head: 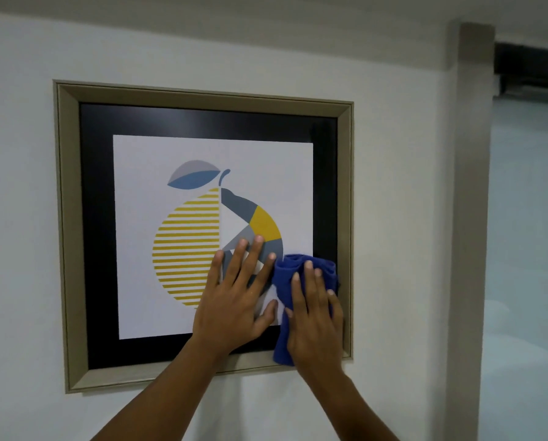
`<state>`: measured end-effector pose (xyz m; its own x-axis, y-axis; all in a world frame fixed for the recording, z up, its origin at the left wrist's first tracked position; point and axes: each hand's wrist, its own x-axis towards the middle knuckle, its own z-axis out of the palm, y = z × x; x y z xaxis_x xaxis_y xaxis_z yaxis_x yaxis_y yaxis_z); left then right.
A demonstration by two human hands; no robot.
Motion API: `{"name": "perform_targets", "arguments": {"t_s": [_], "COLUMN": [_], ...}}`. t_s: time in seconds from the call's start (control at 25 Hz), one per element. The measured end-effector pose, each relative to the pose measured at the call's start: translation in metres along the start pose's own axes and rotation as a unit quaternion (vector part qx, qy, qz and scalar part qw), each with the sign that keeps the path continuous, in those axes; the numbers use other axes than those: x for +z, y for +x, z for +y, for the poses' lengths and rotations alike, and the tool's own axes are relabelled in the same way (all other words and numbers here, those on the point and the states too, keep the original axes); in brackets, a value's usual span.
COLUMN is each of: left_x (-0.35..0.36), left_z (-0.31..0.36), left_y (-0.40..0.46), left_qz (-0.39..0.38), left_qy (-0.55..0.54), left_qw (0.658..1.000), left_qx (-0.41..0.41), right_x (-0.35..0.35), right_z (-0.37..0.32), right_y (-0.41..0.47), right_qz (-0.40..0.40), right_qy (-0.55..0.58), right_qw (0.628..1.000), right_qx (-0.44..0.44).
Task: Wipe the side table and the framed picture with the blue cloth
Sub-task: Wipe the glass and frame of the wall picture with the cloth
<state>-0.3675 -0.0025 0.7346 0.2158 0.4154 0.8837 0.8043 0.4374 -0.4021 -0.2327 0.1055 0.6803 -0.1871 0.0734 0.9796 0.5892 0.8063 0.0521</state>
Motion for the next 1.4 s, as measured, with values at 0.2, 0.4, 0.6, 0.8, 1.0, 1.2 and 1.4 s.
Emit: {"name": "perform_targets", "arguments": {"t_s": [0.2, 0.4, 0.6, 0.8, 1.0, 1.2, 1.4], "left_x": [-0.002, -0.002, 0.012, 0.007, 0.004, 0.003, -0.003], "left_z": [0.000, -0.001, -0.001, 0.001, 0.002, 0.004, 0.003], "left_y": [-0.001, -0.001, -0.003, -0.006, -0.005, -0.004, -0.005], "left_qz": [-0.005, -0.014, -0.010, 0.009, -0.011, -0.013, -0.008], "left_qy": [0.005, -0.012, -0.013, 0.003, 0.000, -0.016, -0.015], "left_qw": [1.000, 1.000, 1.000, 1.000, 1.000, 1.000, 1.000], "left_qx": [-0.001, -0.003, -0.015, -0.002, -0.010, -0.013, -0.003], "right_x": [-0.019, -0.029, -0.058, -0.064, -0.030, -0.032, -0.057], "right_z": [0.054, 0.045, 0.046, 0.043, 0.046, 0.043, 0.046], "right_y": [-0.005, 0.061, 0.219, 0.236, 0.074, -0.014, 0.099], "right_qz": [-0.009, 0.003, 0.031, 0.050, 0.028, -0.063, -0.062], "right_qy": [-0.095, -0.102, -0.071, -0.036, -0.021, -0.007, -0.024], "right_qw": [0.995, 0.995, 0.996, 0.997, 0.999, 0.998, 0.998], "right_qx": [-0.012, 0.013, 0.037, 0.036, 0.012, 0.000, 0.006]}}
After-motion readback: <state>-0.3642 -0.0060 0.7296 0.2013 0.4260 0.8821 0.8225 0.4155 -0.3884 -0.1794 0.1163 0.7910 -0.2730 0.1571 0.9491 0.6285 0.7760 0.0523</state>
